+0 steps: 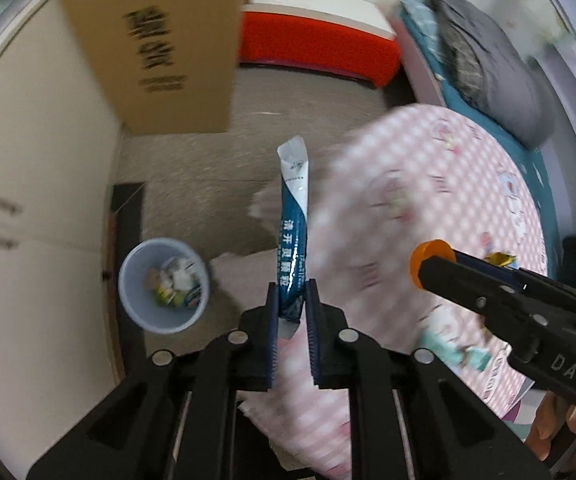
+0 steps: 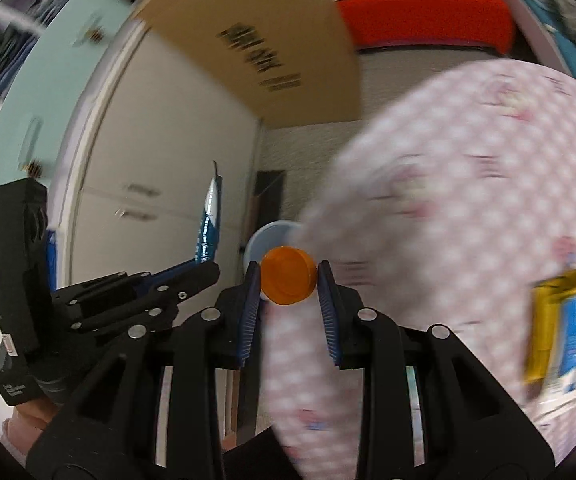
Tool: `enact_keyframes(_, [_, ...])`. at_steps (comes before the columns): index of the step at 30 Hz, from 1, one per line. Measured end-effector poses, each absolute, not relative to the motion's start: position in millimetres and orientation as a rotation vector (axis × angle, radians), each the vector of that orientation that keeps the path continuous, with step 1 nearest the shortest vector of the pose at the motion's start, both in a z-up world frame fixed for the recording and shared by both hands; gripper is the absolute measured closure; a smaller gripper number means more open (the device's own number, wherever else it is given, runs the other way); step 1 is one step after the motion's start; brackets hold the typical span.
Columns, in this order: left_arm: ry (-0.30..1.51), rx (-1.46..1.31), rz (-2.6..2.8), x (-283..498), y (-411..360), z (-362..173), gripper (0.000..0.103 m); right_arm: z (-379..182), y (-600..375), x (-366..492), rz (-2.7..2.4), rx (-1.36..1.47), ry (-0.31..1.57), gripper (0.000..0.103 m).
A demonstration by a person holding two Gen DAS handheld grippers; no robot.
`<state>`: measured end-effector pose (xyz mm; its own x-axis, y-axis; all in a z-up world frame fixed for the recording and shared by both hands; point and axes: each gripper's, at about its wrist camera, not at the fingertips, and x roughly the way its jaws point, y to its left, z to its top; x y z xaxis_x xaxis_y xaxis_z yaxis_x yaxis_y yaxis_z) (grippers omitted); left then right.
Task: Collect trash
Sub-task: 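Carry tube and orange cap to the wastebasket and drop both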
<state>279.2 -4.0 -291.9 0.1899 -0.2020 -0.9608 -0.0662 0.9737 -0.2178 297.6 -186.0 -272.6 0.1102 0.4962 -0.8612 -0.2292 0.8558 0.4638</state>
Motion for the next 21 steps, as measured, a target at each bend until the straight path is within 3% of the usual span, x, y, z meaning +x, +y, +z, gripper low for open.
enact_keyframes(9, [1.364,-0.329,0.109,218.9,133.8,-287.1,0.091,-270.3,-48.5,275.1,0.707,0.121,1.374,0.073])
enact_keyframes(11, [1.362,-0.333,0.149,207.8,157.2,-287.1,0.091,-274.6,-26.2,270.7,0.708,0.105,1.367,0.04])
enact_keyframes(21, [1.344,-0.385,0.186,185.0,212.8,-282.8,0.091,-271.0,9.9,251.6,0.674,0.045,1.35,0.04])
